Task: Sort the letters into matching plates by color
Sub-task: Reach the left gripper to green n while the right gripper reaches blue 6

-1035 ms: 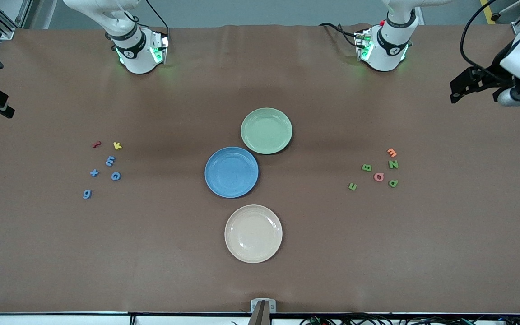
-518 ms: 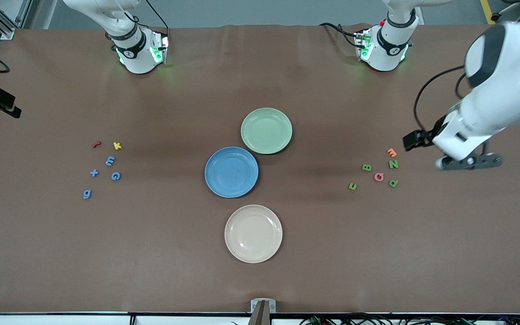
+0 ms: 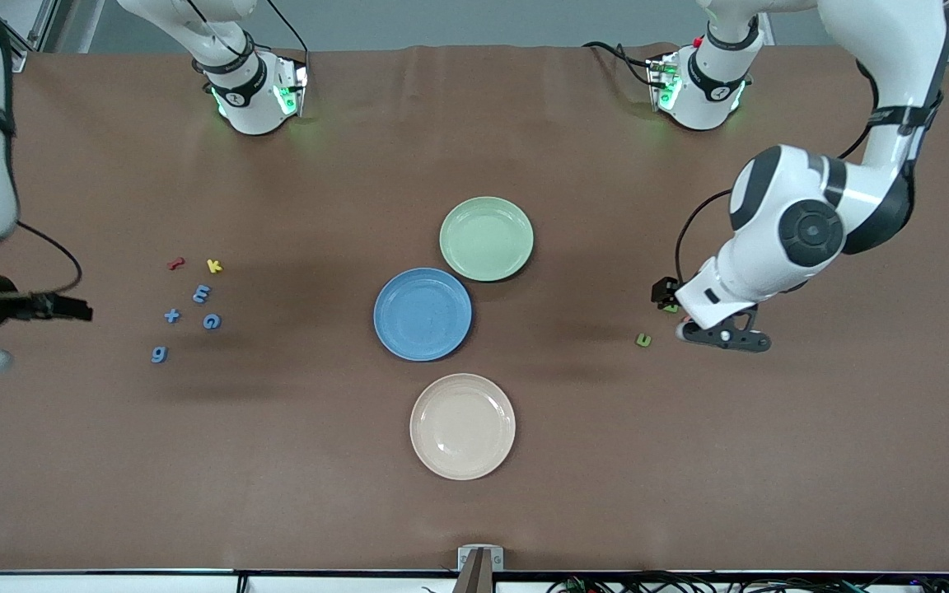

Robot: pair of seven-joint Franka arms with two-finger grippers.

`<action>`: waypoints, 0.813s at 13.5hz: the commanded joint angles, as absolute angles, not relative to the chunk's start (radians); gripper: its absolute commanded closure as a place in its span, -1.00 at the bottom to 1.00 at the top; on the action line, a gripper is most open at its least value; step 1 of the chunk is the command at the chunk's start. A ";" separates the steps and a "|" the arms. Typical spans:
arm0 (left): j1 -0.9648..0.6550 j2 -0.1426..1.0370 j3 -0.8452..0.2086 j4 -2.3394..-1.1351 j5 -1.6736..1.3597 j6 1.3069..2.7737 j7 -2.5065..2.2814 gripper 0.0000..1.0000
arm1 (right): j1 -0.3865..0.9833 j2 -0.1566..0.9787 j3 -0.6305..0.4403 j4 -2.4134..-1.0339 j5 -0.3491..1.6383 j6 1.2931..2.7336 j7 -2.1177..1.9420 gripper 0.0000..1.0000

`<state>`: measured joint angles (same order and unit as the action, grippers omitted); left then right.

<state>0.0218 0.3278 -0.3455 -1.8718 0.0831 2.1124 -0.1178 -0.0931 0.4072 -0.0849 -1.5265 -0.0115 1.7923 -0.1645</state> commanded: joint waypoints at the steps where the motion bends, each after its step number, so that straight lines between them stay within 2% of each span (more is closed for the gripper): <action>1: 0.026 0.368 -0.360 -1.914 0.136 2.221 -0.064 -0.72 | -0.118 0.434 -0.072 -1.632 -0.018 1.973 -0.189 -1.00; 4: 0.034 0.432 -0.360 -1.989 0.209 2.385 -0.064 -0.52 | -0.121 0.485 -0.072 -1.733 -0.018 2.164 -0.233 -1.00; 7: 0.034 0.488 -0.360 -2.002 0.210 2.468 -0.072 -0.49 | -0.129 0.520 -0.072 -1.808 -0.018 2.304 -0.285 -1.00; 11: 0.028 0.540 -0.359 -2.000 0.212 2.523 -0.078 -0.41 | -0.141 0.552 -0.071 -1.867 -0.017 2.364 -0.291 -0.99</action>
